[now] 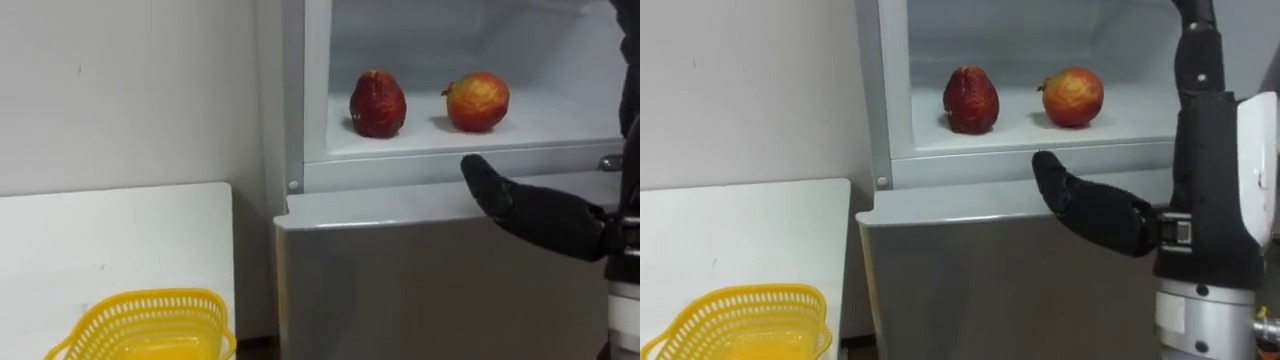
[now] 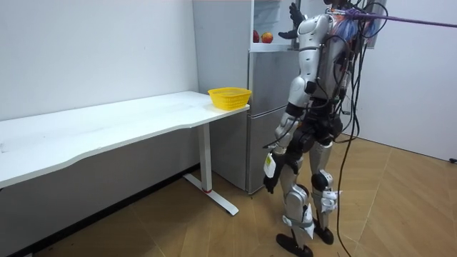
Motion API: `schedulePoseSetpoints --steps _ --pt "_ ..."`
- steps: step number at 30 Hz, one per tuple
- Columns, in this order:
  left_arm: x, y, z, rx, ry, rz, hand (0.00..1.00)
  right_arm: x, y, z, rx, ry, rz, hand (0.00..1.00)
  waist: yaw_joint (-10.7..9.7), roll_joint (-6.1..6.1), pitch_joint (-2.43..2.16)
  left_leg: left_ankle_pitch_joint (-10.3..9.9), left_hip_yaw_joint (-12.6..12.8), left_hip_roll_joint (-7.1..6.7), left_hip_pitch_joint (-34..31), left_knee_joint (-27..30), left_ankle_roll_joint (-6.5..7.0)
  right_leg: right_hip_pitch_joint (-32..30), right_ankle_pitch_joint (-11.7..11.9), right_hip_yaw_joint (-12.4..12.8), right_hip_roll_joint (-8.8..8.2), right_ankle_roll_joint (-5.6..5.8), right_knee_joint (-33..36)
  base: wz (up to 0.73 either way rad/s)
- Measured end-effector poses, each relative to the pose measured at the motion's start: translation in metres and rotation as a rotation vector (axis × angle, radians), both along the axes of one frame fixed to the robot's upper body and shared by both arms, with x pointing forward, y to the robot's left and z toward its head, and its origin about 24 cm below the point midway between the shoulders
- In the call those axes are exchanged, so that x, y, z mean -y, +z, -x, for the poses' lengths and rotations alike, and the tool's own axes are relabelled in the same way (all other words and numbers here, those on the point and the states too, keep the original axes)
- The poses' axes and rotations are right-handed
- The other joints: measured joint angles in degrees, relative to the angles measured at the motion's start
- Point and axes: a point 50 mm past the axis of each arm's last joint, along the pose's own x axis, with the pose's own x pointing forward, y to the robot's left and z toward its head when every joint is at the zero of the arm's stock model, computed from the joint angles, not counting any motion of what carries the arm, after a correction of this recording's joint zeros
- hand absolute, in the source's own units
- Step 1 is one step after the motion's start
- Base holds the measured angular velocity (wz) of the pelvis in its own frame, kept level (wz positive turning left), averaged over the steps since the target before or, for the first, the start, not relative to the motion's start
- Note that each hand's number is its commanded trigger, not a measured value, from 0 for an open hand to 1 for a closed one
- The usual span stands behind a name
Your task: Retrieve from the upper fridge
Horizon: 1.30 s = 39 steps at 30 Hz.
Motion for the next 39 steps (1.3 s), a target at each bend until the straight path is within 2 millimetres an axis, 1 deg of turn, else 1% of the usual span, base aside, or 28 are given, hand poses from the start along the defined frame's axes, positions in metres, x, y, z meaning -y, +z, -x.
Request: schedulePoseSetpoints --steps 3,5,6,7,9,15,21,24,25,26,28,31,36,39 --pt "0.0 0.0 0.0 -0.01 0.005 0.005 0.0 0.004 0.006 -0.004 0.017 -0.007 -0.023 0.0 0.85 0.11 0.06 0.06 0.0 0.09 -0.07 -0.01 -0.06 -0.16 0.0 -0.07 0.01 0.0 0.02 -0.03" --pt "0.001 0.0 0.001 -0.013 0.012 0.005 0.0 0.005 0.012 -0.009 0.04 -0.004 -0.051 0.0 0.94 0.25 0.08 0.07 -0.03 0.13 -0.08 0.01 -0.07 -0.13 0.0 -0.31 0.0 0.0 0.05 0.0" --pt "0.001 0.0 0.001 -0.018 0.014 0.003 0.0 0.006 0.016 -0.014 0.049 -0.01 -0.059 0.0 0.96 0.25 0.07 0.08 -0.24 0.16 -0.2 0.04 -0.09 -0.02 0.0 -1.17 -0.1 -0.01 0.06 0.05" --pt "0.001 0.0 0.001 -0.016 0.014 0.004 0.0 0.007 0.019 -0.019 0.049 -0.012 -0.065 0.0 0.83 0.23 0.04 0.1 -0.5 0.2 -0.28 0.06 -0.1 0.09 0.0 -1.55 -0.13 -0.01 0.07 0.06" --pt "0.002 -0.001 0.0 -0.011 0.022 0.007 0.0 0.01 0.021 -0.022 0.05 -0.012 -0.066 0.0 0.86 0.23 0.03 0.1 -0.82 0.22 -0.28 0.06 -0.09 0.26 0.0 -1.88 -0.18 -0.01 0.05 0.07" --pt "0.002 0.0 -0.005 0.005 0.023 0.008 0.0 0.008 0.026 -0.025 0.059 -0.001 -0.064 0.0 2.39 0.17 -0.05 0.12 -0.94 0.19 -0.23 0.27 -0.09 0.16 0.0 -2.91 -0.28 -0.01 0.04 0.01" --pt "0.002 0.001 -0.01 0.025 0.013 0.01 0.0 0.004 0.032 -0.036 0.036 0.029 -0.053 0.0 2.49 -0.09 -0.03 0.12 -0.92 0.16 -0.41 0.97 -0.09 0.19 0.0 -3.16 -0.28 -0.01 0.06 0.0" --pt "0.0 0.002 -0.011 0.025 0.007 0.017 0.0 0.001 0.039 -0.038 0.053 0.043 -0.047 0.0 2.49 -0.25 -0.03 0.13 -0.9 0.21 -0.41 0.99 -0.09 0.17 0.01 -4.39 -0.34 -0.02 0.07 0.0" --pt "-0.001 0.002 -0.012 0.025 0.007 0.019 0.0 0.001 0.041 -0.038 0.059 0.055 -0.054 0.0 2.59 -0.34 -0.06 0.13 -0.9 0.26 -0.38 1.04 -0.09 0.27 0.02 -4.45 -0.34 -0.04 0.08 0.0" --pt "-0.001 0.003 -0.012 0.025 0.006 0.019 0.0 0.001 0.042 -0.039 0.059 0.062 -0.061 0.0 2.64 -0.39 -0.08 0.13 -0.9 0.29 -0.33 1.06 -0.09 0.34 0.02 -4.46 -0.34 -0.05 0.08 0.0" --pt "-0.002 0.003 -0.012 0.023 0.004 0.021 0.0 0.001 0.043 -0.044 0.042 0.073 -0.059 0.0 3.36 -0.5 -0.07 0.13 -0.9 0.28 -0.2 1.08 -0.09 0.52 0.07 -4.41 -0.38 -0.12 0.09 0.0" --pt "-0.004 0.004 -0.014 0.023 -0.014 0.014 0.0 0.001 0.04 -0.051 -0.006 0.084 -0.036 0.0 3.98 -0.76 0.05 0.13 -1.13 0.28 -0.37 1.06 -0.07 0.72 0.13 -4.59 -0.39 -0.21 0.12 0.03" --pt "-0.004 0.004 -0.016 0.02 -0.013 0.006 0.0 0.0 0.036 -0.058 -0.07 0.092 -0.029 0.0 4.14 -0.93 0.14 0.13 -2.41 0.19 -0.95 1.09 -0.05 0.77 0.15 -5.62 -0.44 -0.23 0.13 0.11" --pt "-0.005 0.004 -0.016 0.011 -0.008 0.002 0.0 0.001 0.036 -0.063 -0.097 0.093 -0.039 0.0 4.18 -0.75 0.21 0.13 -2.93 0.14 -1.37 1.5 -0.06 0.68 0.15 -5.93 -0.42 -0.23 0.1 0.09"
